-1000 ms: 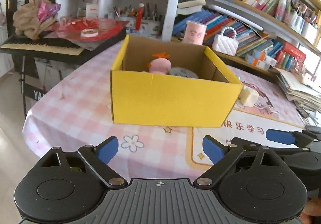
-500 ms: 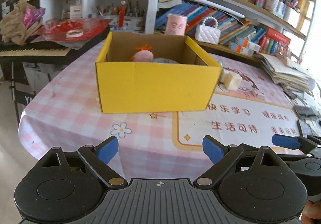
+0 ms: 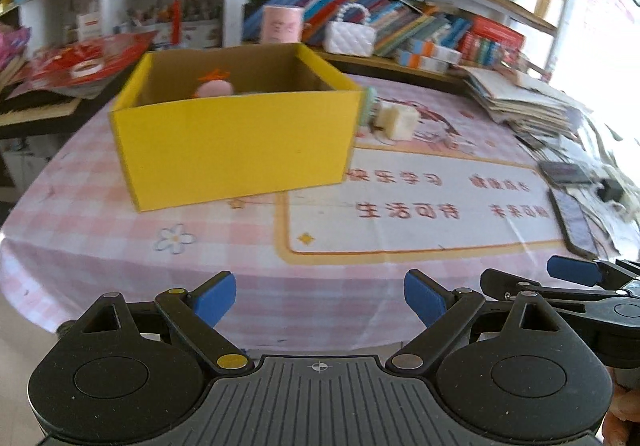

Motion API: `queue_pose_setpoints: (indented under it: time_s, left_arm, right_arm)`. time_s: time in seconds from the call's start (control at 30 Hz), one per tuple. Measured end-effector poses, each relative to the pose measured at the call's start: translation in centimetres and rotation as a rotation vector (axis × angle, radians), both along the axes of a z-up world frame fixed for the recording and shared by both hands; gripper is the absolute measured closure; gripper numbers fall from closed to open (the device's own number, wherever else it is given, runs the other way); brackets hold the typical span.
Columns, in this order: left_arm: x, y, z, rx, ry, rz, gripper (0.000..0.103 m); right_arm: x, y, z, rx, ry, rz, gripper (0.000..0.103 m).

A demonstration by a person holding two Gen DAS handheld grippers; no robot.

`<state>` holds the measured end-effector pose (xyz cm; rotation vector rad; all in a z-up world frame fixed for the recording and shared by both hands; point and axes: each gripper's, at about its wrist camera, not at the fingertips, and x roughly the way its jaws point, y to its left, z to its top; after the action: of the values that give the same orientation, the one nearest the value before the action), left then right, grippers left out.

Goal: Organize objects
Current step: 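Withdraw both tools from the box toward the white cube and staples box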

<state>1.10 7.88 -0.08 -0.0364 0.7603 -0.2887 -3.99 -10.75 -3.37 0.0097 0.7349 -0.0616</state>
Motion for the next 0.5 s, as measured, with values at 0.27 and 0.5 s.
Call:
queue_pose_setpoints:
  time_s: [0.27, 0.5]
  left_arm:
    - [0.9, -2.7, -0.3, 0.005, 0.009, -0.052, 0.010]
    - [3.2, -6.7, -0.7, 0.007, 0.031, -0.088, 0.010]
  right_arm:
    - [0.0, -2.3, -0.3, 0.002, 0.013, -0.042, 0.028]
    - [2.2, -5.9, -0.8, 0.003, 0.042, -0.068, 0.028]
